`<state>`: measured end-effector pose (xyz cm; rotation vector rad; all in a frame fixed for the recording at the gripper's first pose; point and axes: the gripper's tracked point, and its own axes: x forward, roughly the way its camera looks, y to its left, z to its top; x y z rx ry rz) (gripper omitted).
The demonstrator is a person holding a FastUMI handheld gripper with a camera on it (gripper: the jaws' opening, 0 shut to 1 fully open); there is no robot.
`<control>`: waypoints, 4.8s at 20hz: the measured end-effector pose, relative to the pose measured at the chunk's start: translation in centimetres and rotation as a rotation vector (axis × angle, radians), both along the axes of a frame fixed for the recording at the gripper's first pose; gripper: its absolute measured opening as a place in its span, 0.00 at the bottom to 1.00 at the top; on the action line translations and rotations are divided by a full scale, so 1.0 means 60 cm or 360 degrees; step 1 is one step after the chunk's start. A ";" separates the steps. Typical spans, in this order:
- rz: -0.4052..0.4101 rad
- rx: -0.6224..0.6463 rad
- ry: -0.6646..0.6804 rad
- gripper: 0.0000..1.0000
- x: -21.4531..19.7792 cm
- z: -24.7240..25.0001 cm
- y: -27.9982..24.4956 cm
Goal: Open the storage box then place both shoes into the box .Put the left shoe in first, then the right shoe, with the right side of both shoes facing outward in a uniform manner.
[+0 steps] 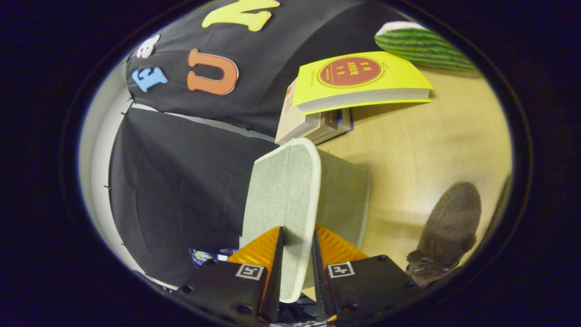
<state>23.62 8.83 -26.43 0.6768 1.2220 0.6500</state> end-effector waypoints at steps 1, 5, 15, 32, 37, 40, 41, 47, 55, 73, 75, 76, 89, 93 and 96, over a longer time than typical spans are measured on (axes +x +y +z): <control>0.0001 -0.0025 -0.0003 0.31 -0.003 0.004 0.000; 0.0000 -0.0146 -0.0064 0.16 -0.011 0.030 0.000; -0.0020 -0.0255 -0.0252 0.06 -0.019 0.151 0.053; 0.0021 -0.0360 -0.0489 0.07 -0.058 0.261 0.293; 0.0005 -0.0261 -0.0448 0.12 -0.072 0.268 0.371; 0.0009 -0.0294 -0.0452 0.44 -0.081 0.257 0.400; 0.0031 -0.0388 -0.0469 0.56 -0.083 0.238 0.399; -0.0020 -0.0718 -0.0705 0.92 -0.065 0.204 0.364; 0.0188 -0.0482 -0.0667 1.00 -0.110 0.203 0.397; 0.0096 -0.0735 -0.0683 1.00 -0.125 0.175 0.174; 0.0062 -0.0784 -0.0673 1.00 -0.122 0.165 0.126; 0.0048 -0.0807 -0.0670 1.00 -0.120 0.158 0.104; -0.0137 -0.1209 -0.0356 1.00 -0.120 0.012 -0.188; -0.0109 -0.1298 -0.0204 1.00 -0.127 -0.045 -0.243; -0.0096 -0.1320 -0.0109 1.00 -0.135 -0.071 -0.265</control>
